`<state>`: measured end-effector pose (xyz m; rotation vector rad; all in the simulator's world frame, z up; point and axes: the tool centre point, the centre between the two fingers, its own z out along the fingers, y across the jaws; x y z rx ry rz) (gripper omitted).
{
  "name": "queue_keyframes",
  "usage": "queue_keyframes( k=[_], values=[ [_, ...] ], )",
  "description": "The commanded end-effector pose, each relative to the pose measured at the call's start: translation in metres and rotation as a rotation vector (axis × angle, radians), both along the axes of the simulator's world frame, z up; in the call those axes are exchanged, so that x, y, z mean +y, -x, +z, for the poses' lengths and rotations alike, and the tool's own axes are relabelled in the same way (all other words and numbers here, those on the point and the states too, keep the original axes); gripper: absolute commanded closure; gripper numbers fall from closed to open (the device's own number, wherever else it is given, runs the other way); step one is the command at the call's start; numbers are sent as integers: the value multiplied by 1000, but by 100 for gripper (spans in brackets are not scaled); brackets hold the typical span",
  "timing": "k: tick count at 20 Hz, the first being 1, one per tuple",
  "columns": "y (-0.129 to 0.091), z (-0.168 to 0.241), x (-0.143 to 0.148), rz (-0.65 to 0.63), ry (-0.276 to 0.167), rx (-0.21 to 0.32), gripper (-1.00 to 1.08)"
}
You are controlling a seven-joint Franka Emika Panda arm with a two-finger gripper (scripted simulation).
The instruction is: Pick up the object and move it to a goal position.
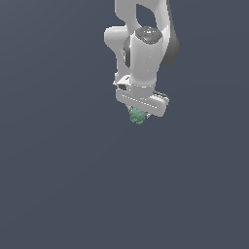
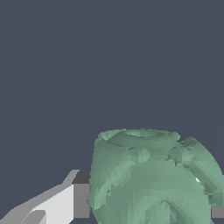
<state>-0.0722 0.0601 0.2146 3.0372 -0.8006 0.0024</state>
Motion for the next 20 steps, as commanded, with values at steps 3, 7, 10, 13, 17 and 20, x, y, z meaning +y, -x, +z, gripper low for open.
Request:
queue_keyframes(
  k=[3,7,10,13,17,20],
  values=[
    [-1,43,14,-1,1,1,108],
    [-2,72,23,0,0,1,108],
    [-4,89,29,0,0,1,108],
    [-5,101,33,0,0,1,108],
    [-6,109,36,0,-1,1,108],
    [-6,110,37,0,-1,1,108]
  ],
)
